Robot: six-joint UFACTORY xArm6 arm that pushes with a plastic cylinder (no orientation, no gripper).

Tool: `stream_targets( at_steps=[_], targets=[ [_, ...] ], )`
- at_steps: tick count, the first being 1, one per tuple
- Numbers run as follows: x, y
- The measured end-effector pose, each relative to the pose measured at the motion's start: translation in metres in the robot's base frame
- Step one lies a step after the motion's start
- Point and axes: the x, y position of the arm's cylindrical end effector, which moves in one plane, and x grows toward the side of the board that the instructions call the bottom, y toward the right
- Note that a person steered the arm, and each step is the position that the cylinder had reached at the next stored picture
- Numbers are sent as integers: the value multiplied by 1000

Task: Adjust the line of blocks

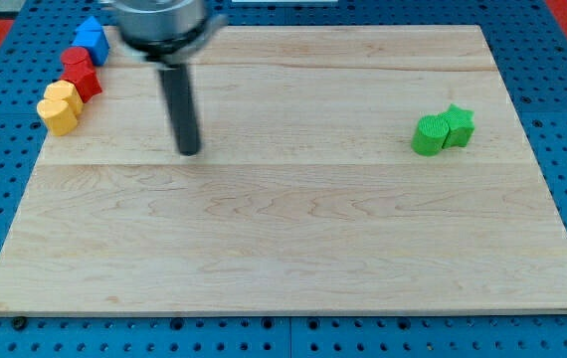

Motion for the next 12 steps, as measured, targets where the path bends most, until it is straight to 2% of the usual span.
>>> stream_targets(
  at_steps=[1, 2, 3, 4, 9, 12],
  targets=[
    [2, -92],
    [5, -154],
    [4, -158],
    [-15, -158],
    [-129, -158],
    [-149, -158]
  ],
)
